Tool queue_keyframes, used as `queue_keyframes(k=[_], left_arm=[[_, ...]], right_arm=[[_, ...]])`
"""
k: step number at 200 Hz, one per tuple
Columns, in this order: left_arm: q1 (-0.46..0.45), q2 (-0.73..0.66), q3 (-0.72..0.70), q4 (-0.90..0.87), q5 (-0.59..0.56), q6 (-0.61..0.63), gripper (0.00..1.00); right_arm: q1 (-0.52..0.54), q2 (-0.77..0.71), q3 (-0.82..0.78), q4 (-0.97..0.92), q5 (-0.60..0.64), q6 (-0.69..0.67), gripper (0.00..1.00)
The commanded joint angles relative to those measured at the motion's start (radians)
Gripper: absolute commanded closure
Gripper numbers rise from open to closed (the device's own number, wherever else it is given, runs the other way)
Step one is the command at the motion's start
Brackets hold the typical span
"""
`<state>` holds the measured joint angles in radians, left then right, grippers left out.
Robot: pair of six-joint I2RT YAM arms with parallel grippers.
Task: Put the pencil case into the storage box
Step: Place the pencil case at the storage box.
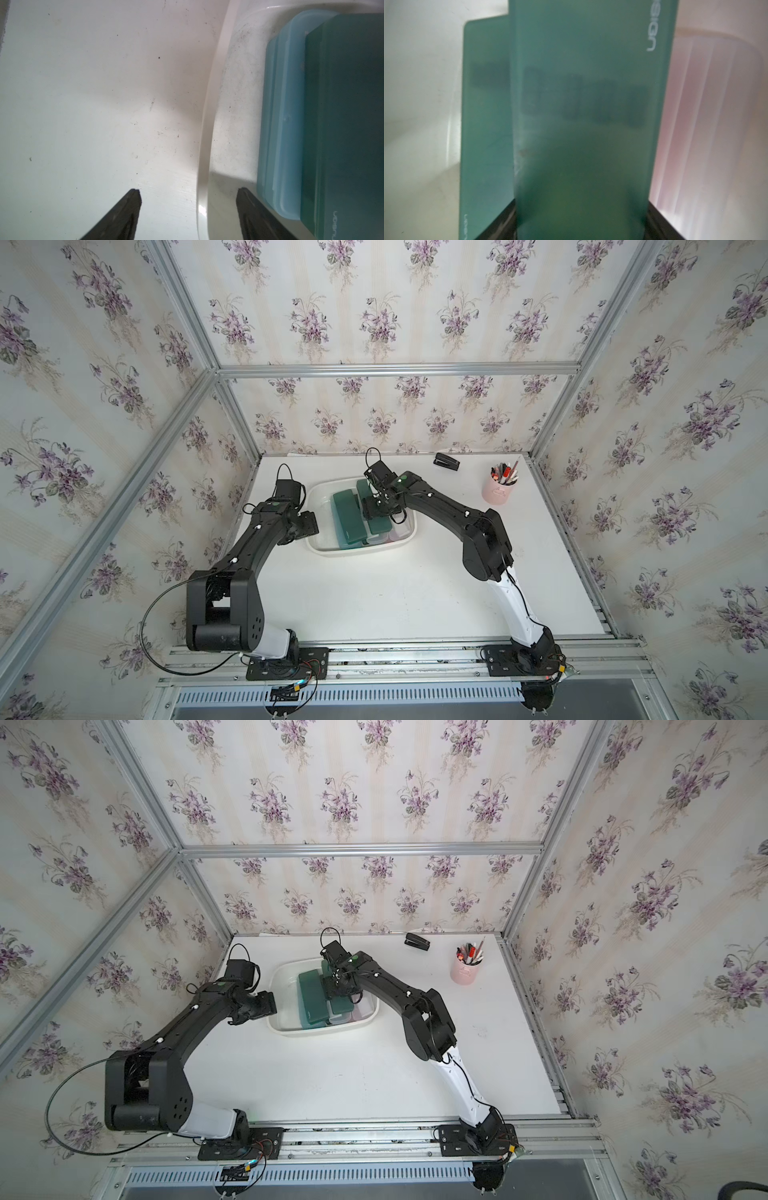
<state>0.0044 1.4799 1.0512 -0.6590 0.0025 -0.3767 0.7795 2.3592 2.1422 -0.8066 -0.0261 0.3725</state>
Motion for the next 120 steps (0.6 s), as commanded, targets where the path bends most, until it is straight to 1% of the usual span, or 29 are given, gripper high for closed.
queue_keyframes(k=[1, 13, 20, 26, 31, 37, 39, 84, 120], left_arm=[[0.0, 0.002, 0.001, 0.002, -0.004, 0.007, 0.22], [0.0, 0.003, 0.003, 0.004, -0.002, 0.005, 0.22], [0.0, 0.006, 0.003, 0.007, -0.001, 0.005, 0.22], [0.0, 0.008, 0.003, 0.01, 0.001, 0.005, 0.22], [0.0, 0.01, 0.003, 0.01, 0.002, 0.006, 0.22], [0.0, 0.014, 0.006, 0.011, 0.004, 0.005, 0.22], [0.0, 0.014, 0.007, 0.011, 0.005, 0.006, 0.22], [-0.004, 0.017, 0.011, 0.026, 0.036, 0.005, 0.22], [-0.015, -0.004, 0.016, 0.02, 0.042, 0.001, 0.22]], right_arm=[[0.003, 0.004, -0.01, -0.008, 0.034, 0.019, 0.36], [0.004, 0.004, -0.025, -0.001, 0.033, 0.024, 0.36], [0.004, 0.003, -0.032, 0.001, 0.035, 0.026, 0.33], [0.004, 0.002, -0.036, 0.002, 0.036, 0.028, 0.26], [0.004, 0.002, -0.04, 0.003, 0.038, 0.029, 0.17], [0.006, -0.003, -0.047, 0.004, 0.045, 0.031, 0.03], [0.006, -0.004, -0.05, 0.004, 0.047, 0.032, 0.01], [0.004, -0.104, -0.194, 0.05, 0.119, 0.045, 0.0], [-0.031, -0.208, -0.362, 0.128, 0.129, 0.056, 0.0]])
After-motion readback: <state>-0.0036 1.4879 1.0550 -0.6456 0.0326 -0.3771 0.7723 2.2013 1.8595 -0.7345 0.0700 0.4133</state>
